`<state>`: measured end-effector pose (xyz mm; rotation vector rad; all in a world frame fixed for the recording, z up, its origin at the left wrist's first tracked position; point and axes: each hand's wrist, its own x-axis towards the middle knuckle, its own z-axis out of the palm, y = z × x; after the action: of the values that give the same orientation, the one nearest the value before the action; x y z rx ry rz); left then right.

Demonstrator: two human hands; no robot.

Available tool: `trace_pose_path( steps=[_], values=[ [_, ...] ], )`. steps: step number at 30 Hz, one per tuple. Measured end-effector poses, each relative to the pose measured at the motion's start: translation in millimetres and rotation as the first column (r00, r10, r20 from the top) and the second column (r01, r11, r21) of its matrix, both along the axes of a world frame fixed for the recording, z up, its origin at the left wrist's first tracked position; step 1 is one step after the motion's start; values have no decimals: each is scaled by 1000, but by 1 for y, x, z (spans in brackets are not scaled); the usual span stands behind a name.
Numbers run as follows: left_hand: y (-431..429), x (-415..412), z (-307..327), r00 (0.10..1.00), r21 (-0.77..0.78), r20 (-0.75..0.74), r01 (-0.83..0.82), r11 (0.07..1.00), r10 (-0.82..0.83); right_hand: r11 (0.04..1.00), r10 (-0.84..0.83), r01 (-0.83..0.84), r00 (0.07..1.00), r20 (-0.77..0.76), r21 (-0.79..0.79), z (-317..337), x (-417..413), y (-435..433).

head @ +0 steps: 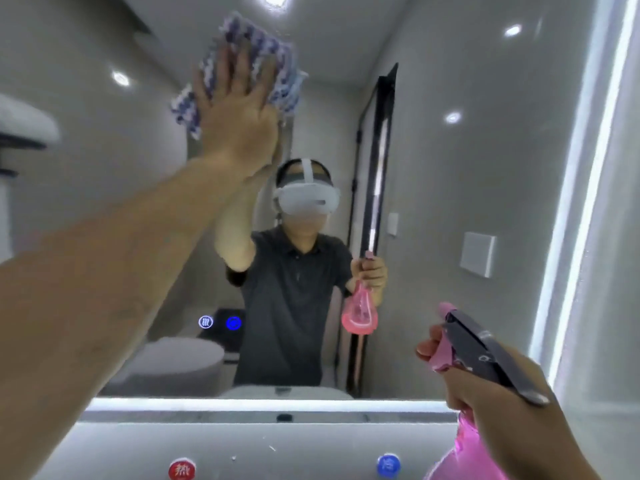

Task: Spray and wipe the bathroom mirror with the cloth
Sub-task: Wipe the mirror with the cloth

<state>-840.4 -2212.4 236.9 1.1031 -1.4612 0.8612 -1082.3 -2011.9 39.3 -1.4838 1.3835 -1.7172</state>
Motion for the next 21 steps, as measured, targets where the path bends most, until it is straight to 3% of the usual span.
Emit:
trace_pose_path(
  steps=[2, 5, 8, 10, 11, 12, 15, 18, 21],
  values=[
    [7, -86, 5, 962, -46, 269, 64, 997, -49, 1000, -18, 17, 998, 64, 10, 0, -20, -3],
    [12, -179, -12, 880, 24, 450, 159, 987, -153, 999, 2, -11, 982, 191, 45, -8, -71, 6],
    [22, -262, -46, 719, 97, 665, 185, 978, -202, 988, -146, 152, 972, 183, -21, -5, -98, 30],
    [25, -299, -85, 621, 138, 746, 213, 967, -243, 989, -140, 149, 961, 237, -19, 3, -108, 39],
    [26, -309, -108, 579, 154, 776, 210, 965, -250, 1000, -27, 26, 967, 255, 6, 4, -114, 41],
    [27, -315, -132, 535, 177, 804, 203, 963, -261, 999, -34, 26, 970, 243, 37, -1, -120, 46],
    [30, -313, -211, 380, 270, 869, 171, 948, -316, 994, -72, 83, 986, 150, -71, -7, -127, 51],
    [38, -283, -278, 230, 304, 925, 30, 952, -303, 977, -208, 213, 958, 195, -4, 6, -103, 49],
    [35, -232, -308, 268, 311, 916, 0, 950, -300, 993, -119, 117, 977, 176, 22, 0, -92, 41]
  ],
)
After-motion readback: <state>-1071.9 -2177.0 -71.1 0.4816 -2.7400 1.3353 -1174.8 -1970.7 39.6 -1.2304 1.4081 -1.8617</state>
